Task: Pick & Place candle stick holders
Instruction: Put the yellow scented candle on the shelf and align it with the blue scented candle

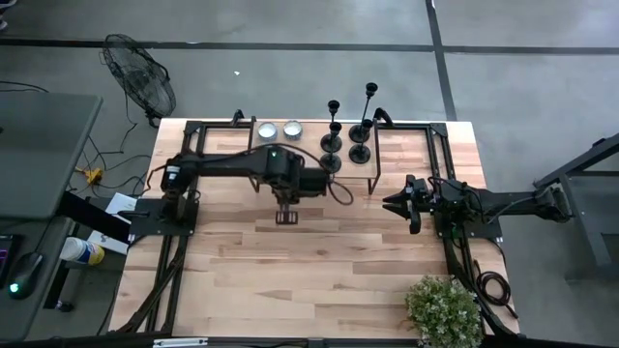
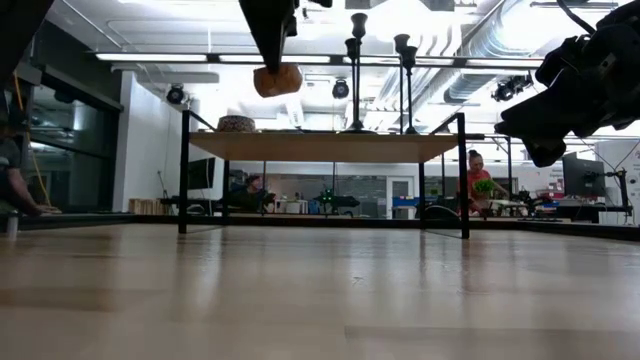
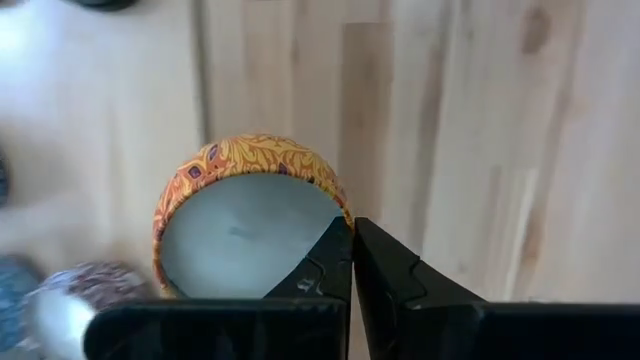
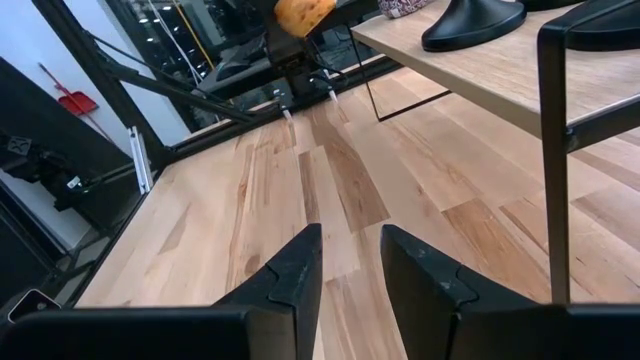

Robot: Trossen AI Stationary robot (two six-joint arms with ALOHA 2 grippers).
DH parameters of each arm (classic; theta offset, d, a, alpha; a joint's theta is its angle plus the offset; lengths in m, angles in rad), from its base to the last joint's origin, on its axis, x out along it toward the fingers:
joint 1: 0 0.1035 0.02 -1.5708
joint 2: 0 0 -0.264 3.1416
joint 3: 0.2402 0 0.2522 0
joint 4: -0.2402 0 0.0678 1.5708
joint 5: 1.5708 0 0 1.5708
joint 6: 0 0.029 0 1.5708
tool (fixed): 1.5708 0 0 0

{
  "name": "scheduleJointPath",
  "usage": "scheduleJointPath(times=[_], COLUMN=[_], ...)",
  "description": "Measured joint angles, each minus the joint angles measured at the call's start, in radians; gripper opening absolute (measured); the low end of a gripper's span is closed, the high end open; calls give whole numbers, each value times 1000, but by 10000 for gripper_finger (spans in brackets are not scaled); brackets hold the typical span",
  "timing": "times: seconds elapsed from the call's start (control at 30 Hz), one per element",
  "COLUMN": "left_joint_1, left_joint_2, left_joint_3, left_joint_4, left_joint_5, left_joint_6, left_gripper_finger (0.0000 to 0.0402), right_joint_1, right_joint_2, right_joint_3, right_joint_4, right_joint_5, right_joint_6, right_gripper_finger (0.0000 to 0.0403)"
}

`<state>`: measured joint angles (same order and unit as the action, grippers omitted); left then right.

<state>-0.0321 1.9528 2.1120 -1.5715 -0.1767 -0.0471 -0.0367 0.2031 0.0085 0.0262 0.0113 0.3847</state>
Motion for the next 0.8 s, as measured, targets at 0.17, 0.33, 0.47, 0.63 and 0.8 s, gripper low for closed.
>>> scheduleJointPath(times=[0.17, 0.33, 0.47, 0.63, 0.8], left_joint_1=[43, 69, 96, 136, 154], left_joint_2=[-1, -1, 0, 0, 1], left_joint_3=[0, 0, 0, -48, -109], left_joint_4=[0, 0, 0, -1, 1], left_joint_5=[-19, -46, -74, -86, -129], left_joint_6=[53, 104, 146, 176, 196], left_gripper_finger=[0, 0, 0, 0, 0], right_joint_1=[0, 0, 0, 0, 0], right_joint_2=[0, 0, 0, 0, 0], right_joint_3=[0, 0, 0, 0, 0], right_joint_4=[0, 0, 0, 0, 0], right_joint_5=[0, 0, 0, 0, 0], right_joint_6=[0, 0, 0, 0, 0], right_gripper_finger=[98, 98, 98, 98, 98])
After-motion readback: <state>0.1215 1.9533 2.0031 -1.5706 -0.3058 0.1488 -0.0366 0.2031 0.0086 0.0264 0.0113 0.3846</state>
